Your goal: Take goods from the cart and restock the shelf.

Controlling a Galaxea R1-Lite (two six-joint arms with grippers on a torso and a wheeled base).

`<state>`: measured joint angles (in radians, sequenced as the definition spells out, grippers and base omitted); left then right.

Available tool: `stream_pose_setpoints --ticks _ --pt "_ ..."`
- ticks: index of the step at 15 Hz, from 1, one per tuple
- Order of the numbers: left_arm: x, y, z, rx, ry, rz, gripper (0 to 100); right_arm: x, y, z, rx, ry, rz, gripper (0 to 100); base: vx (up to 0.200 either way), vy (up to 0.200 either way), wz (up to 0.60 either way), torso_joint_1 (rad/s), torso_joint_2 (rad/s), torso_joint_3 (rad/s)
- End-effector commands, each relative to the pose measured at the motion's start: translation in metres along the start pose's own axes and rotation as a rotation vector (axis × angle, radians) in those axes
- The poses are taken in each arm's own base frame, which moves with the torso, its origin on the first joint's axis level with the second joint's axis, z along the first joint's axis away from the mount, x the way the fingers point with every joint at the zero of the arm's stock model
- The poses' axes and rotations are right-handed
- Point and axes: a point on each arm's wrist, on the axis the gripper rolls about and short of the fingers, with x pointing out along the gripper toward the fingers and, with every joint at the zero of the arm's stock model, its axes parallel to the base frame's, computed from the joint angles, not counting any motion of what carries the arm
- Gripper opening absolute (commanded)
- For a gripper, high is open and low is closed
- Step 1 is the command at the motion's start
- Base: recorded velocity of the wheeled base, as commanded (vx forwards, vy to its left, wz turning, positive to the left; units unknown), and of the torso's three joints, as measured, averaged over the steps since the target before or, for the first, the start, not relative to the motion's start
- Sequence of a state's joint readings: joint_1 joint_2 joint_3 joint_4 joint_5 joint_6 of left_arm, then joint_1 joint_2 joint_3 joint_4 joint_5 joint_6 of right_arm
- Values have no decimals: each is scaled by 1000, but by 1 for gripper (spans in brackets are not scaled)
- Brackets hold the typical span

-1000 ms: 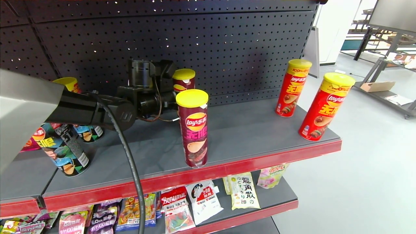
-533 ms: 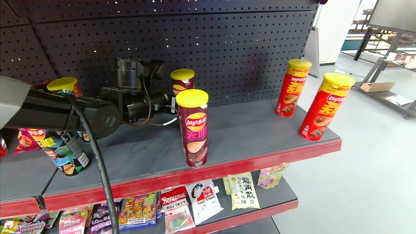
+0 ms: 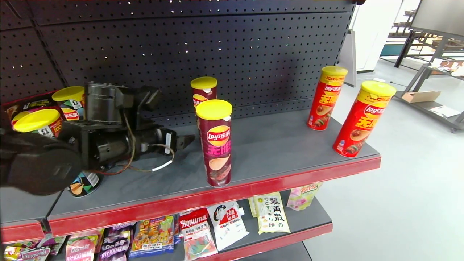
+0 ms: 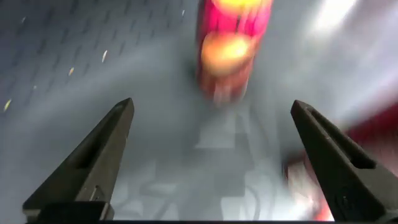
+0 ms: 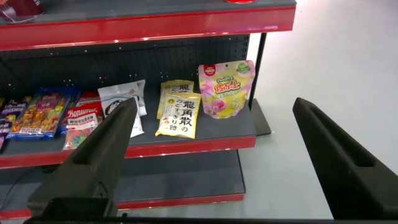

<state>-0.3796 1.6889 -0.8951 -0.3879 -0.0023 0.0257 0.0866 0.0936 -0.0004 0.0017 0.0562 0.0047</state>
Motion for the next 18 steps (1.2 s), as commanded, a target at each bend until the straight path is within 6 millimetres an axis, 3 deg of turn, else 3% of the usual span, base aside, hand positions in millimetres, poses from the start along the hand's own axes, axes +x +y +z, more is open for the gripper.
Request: stream_pose_setpoints --ticks 1,2,3,5,7,9,11,14,18 --pt "-122 1 -34 13 -26 23 100 0 0 0 0 2 1 100 0 0 0 0 0 0" --pt "-161 4 -46 17 -41 34 100 0 0 0 0 2 1 100 0 0 0 0 0 0" --pt "-181 6 -51 22 -54 45 100 0 0 0 0 2 1 100 0 0 0 0 0 0" --pt "-247 6 -75 -13 -157 126 100 0 0 0 0 2 1 100 0 0 0 0 0 0" --pt "-281 -6 -113 -15 -236 117 100 0 0 0 0 2 1 100 0 0 0 0 0 0" --pt "-300 -15 -148 -6 -283 121 100 0 0 0 0 0 1 100 0 0 0 0 0 0" --pt "-312 -20 -168 0 -306 117 100 0 0 0 0 2 1 100 0 0 0 0 0 0" --pt "-313 -20 -175 -5 -298 139 100 0 0 0 0 0 1 100 0 0 0 0 0 0" --pt "-306 -15 -184 -41 -243 353 100 0 0 0 -3 0 3 100 0 0 0 0 0 0"
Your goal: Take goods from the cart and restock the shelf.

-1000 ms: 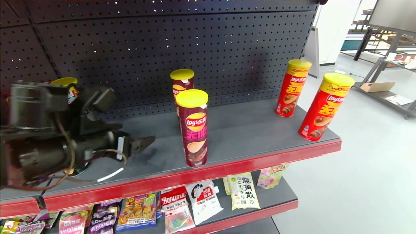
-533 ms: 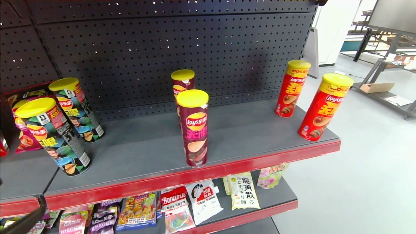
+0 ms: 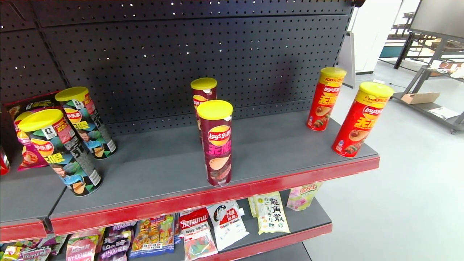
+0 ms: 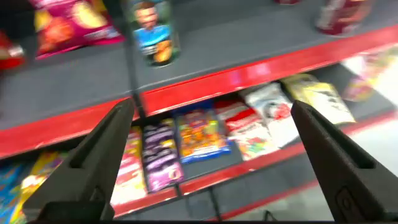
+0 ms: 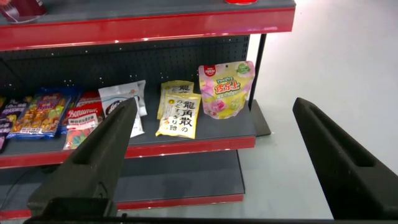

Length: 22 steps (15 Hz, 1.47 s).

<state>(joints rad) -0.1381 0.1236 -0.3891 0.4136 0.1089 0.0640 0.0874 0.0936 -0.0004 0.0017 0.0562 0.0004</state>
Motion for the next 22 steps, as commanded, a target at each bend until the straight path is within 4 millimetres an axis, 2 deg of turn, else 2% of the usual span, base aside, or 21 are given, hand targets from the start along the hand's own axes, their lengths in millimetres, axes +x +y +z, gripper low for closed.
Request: stream_pose_setpoints --ticks 1,3,7,13,15,17,20,22 --pt "0 0 -4 0 -4 17 100 0 0 0 -1 0 2 100 0 0 0 0 0 0" --pt "1 0 -7 3 10 52 100 0 0 0 -4 0 2 100 0 0 0 0 0 0" --pt "1 1 -7 2 9 55 100 0 0 0 -2 0 2 100 0 0 600 4 -5 4" --pt "6 0 -9 -13 -15 42 100 0 0 0 1 0 1 100 0 0 0 0 0 0" --pt "17 -3 -18 -97 -48 -14 100 0 0 0 1 2 1 100 0 0 0 0 0 0" --pt "39 -7 -49 -98 -76 0 100 0 0 0 1 2 1 100 0 0 0 0 0 0" --pt "41 -9 -52 -79 -85 -42 100 0 0 0 1 0 1 100 0 0 0 0 0 0" --pt "41 -7 -52 -171 -64 30 100 0 0 0 1 2 1 100 0 0 0 0 0 0"
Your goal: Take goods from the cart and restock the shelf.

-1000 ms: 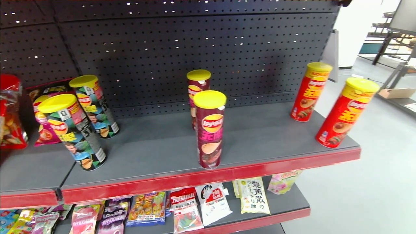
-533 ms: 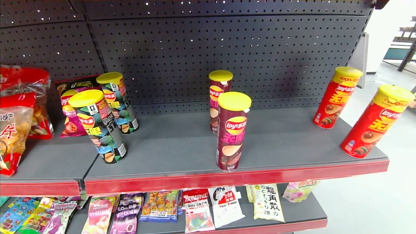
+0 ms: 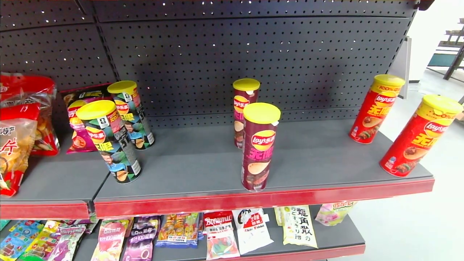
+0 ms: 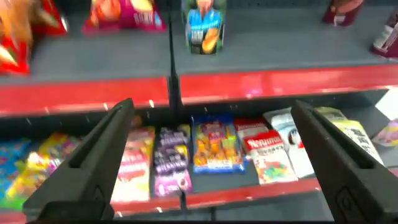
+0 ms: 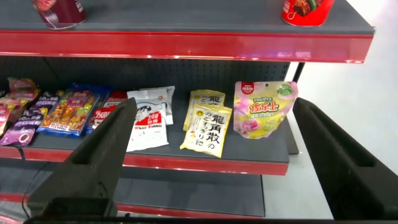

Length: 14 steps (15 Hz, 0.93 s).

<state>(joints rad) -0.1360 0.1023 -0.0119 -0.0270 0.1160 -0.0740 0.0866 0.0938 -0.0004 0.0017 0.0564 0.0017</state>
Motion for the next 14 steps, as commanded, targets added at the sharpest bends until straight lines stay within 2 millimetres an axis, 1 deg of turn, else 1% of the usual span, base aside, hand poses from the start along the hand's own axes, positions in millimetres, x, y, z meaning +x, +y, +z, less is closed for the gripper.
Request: stream_pose_setpoints --ticks 1,3,4,6,7,8,9,10,11,14 --pt "3 0 -1 -17 53 97 100 0 0 0 0 2 0 100 0 0 0 0 0 0" --pt "6 -1 0 -15 79 202 100 0 0 0 0 2 1 100 0 0 0 0 0 0" --pt "4 -2 -1 -18 64 230 100 0 0 0 0 2 1 100 0 0 0 0 0 0" --pt "-3 -2 -2 -16 -51 219 100 0 0 0 0 2 1 100 0 0 0 0 0 0" --pt "-2 -2 -1 -35 -60 216 100 0 0 0 0 2 1 100 0 0 0 0 0 0" --pt "-2 -3 -1 -60 -59 199 100 0 0 0 0 0 1 100 0 0 0 0 0 0" --pt "-3 -4 -3 -46 -54 106 100 0 0 0 0 2 3 100 0 0 0 0 0 0" --pt "-6 -6 -7 67 -44 -74 100 0 0 0 0 2 1 100 0 0 0 0 0 0" --pt "-5 -6 -8 81 -18 -77 100 0 0 0 0 0 1 100 0 0 0 0 0 0" --pt "-7 -6 -9 69 -54 -33 100 0 0 0 -2 2 1 100 0 0 0 0 0 0"
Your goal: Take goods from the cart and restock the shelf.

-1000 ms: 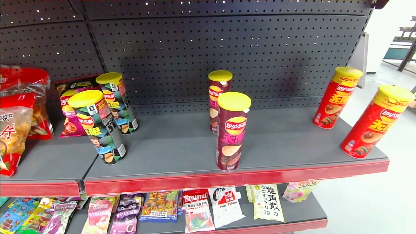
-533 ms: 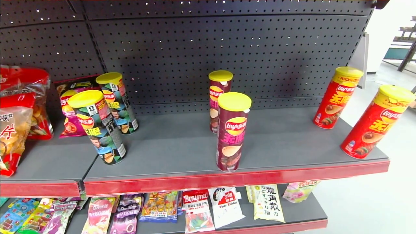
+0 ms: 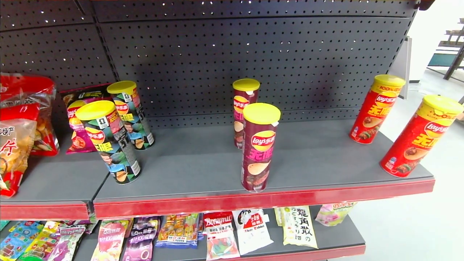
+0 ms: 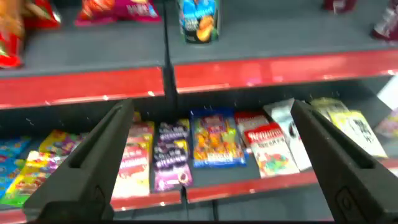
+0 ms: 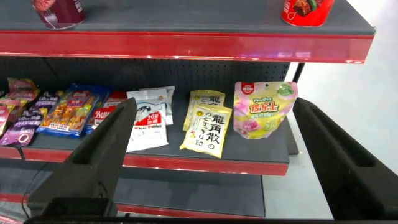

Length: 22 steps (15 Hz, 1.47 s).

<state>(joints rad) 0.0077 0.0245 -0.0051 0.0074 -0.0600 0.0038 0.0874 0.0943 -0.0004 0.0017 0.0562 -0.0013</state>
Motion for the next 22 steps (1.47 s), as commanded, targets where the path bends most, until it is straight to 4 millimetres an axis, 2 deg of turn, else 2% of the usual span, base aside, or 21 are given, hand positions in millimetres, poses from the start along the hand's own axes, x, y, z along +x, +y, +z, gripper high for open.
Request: stream_pose_setpoints --ticks 1,4,5,6,7,8,9,11,14,15,18,22 --pt "-1 0 -1 0 -19 3 100 0 0 0 -7 0 2 100 0 0 0 0 0 0" --pt "-1 0 -1 0 -19 5 100 0 -1 1 -21 -5 37 100 0 0 0 0 0 0" --pt "-1 0 -1 0 -18 3 100 -4 0 41 -8 -83 88 100 0 0 0 0 0 0" --pt "-1 0 -1 0 -18 3 100 0 0 76 35 -81 97 100 0 0 0 0 0 0" --pt "-1 0 -1 2 -19 3 100 14 0 136 110 -99 100 100 0 0 0 0 0 0" --pt "-1 0 -1 0 -19 3 100 33 1 158 73 -58 119 100 0 0 0 0 0 0" --pt "-1 0 -1 0 -18 3 100 52 2 157 2 17 157 100 0 0 0 0 0 0" --pt "-1 0 -1 0 -19 3 100 95 6 140 -11 220 265 100 0 0 0 0 0 0" --pt "-1 0 -1 0 -19 3 100 132 19 132 -9 359 362 100 0 0 0 0 0 0" --pt "-1 0 -1 0 -19 3 100 155 22 126 -3 407 363 100 0 0 0 0 0 0" --pt "-1 0 -1 0 -19 3 100 186 34 104 1 518 400 100 0 0 0 0 0 0" --pt "-1 0 -1 0 -19 3 100 225 48 92 6 518 390 100 0 0 0 0 0 0"
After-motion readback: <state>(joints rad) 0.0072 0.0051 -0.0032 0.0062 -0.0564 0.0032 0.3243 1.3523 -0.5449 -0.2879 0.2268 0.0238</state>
